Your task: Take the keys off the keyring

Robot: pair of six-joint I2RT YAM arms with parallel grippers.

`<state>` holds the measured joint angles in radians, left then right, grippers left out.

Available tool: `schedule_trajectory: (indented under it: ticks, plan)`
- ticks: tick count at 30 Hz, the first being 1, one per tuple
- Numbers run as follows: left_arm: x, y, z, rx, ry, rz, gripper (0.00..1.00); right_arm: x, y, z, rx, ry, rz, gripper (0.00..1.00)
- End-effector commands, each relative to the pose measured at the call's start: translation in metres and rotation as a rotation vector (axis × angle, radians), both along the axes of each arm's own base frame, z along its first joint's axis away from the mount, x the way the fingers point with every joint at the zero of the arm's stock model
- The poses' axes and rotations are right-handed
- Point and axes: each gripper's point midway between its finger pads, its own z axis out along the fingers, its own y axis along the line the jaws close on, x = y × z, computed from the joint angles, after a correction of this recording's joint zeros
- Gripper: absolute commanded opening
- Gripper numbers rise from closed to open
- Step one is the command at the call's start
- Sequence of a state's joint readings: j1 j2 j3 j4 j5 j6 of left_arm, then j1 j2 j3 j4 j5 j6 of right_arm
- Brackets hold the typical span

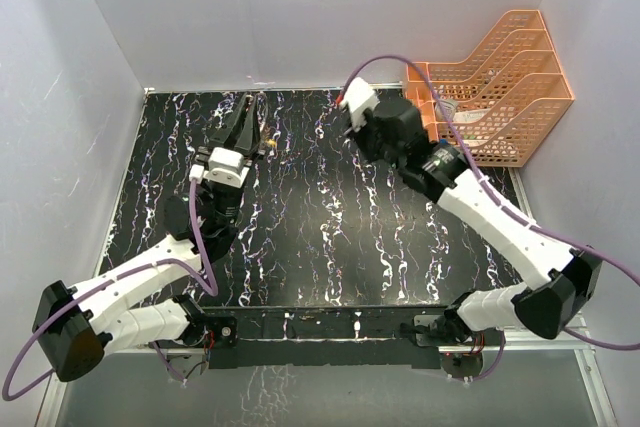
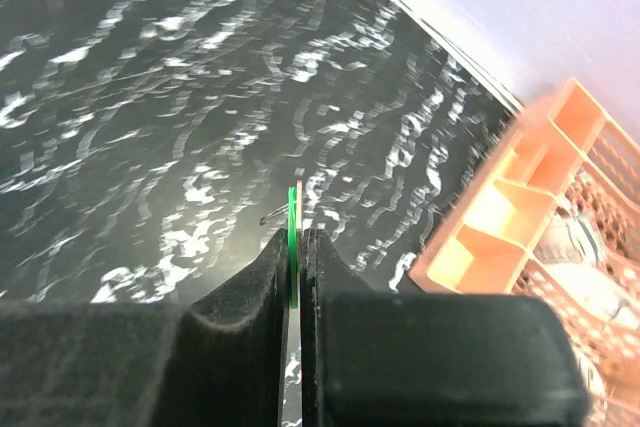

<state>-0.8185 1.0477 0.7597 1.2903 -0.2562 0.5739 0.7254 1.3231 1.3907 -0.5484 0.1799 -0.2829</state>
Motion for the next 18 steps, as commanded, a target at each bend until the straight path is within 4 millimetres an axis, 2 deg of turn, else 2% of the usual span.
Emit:
schedule_trajectory:
  ticks: [1,4,9,16,18]
  plan:
    - [-0.004,0.015,0.001,-0.053,0.036,0.003,0.00,0.056,-0.042,-0.018,0.131,0.030,-0.162,0.00]
    - [0.000,0.016,-0.016,-0.047,0.103,-0.004,0.00,0.071,-0.046,-0.053,0.140,0.114,-0.165,0.00]
    - [0.006,0.010,-0.040,-0.033,0.213,-0.035,0.00,0.081,-0.045,-0.100,0.138,0.191,-0.173,0.00]
    - [0.005,-0.027,-0.070,0.069,0.366,-0.210,0.00,0.081,-0.033,-0.135,0.184,0.243,-0.123,0.00]
    - [0.005,-0.032,-0.080,0.076,0.401,-0.235,0.00,0.082,-0.027,-0.149,0.194,0.261,-0.106,0.00]
